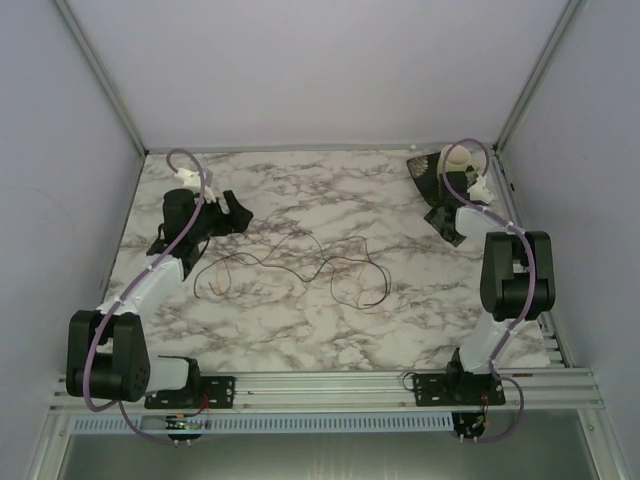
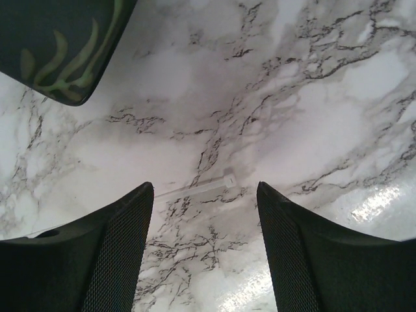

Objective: Zip-tie the wires
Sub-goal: Pick up the ribbon at the center of the board.

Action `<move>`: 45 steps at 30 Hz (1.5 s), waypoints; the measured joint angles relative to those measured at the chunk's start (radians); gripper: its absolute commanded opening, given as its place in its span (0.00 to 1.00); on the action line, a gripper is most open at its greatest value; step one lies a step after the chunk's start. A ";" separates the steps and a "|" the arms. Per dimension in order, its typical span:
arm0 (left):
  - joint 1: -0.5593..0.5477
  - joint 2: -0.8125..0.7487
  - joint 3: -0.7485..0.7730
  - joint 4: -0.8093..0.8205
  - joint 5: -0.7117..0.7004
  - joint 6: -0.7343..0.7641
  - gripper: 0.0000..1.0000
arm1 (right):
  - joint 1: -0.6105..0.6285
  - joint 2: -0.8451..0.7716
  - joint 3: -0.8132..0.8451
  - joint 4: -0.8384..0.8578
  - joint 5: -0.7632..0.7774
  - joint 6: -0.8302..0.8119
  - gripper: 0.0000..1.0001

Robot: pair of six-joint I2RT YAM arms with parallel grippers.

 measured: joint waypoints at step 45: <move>0.000 0.029 0.000 0.018 0.014 0.008 0.80 | 0.061 0.111 0.079 -0.117 0.170 0.178 0.38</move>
